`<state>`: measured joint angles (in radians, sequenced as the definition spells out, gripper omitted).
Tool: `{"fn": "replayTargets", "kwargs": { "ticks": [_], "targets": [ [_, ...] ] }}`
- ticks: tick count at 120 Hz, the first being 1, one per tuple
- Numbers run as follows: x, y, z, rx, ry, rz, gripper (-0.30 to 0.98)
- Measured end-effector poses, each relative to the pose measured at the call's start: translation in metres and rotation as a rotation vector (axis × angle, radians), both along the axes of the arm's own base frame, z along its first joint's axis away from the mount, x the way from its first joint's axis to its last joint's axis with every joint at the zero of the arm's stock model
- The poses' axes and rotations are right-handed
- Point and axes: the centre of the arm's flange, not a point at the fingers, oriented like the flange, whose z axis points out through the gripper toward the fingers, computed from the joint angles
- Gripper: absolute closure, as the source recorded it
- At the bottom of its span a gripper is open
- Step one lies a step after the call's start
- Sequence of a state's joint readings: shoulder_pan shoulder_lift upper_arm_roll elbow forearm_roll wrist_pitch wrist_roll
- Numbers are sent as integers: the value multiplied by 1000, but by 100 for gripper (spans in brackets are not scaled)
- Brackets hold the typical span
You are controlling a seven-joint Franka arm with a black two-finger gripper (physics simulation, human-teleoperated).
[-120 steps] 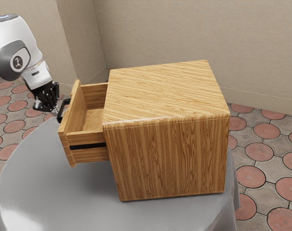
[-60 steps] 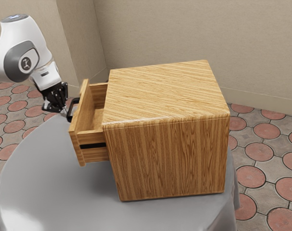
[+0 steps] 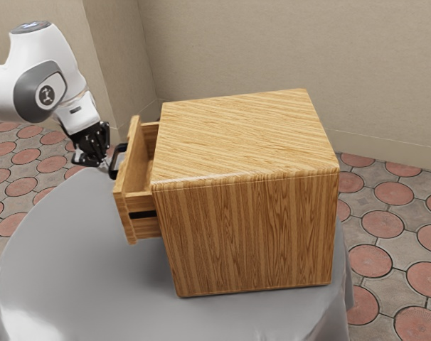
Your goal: Push the drawer handle with one arm to close the drawer
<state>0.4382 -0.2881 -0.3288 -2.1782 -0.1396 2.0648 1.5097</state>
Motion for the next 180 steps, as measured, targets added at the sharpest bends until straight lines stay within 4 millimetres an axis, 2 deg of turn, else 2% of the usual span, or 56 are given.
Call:
{"fn": "replayTargets", "kwargs": {
  "ticks": [92,146,180],
  "targets": [
    [9,-51,3,-11,-29,-52,79],
    [19,-67,7,-17,-58,-61,79],
    [21,-70,5,-18,-65,-54,79]
  ]
}}
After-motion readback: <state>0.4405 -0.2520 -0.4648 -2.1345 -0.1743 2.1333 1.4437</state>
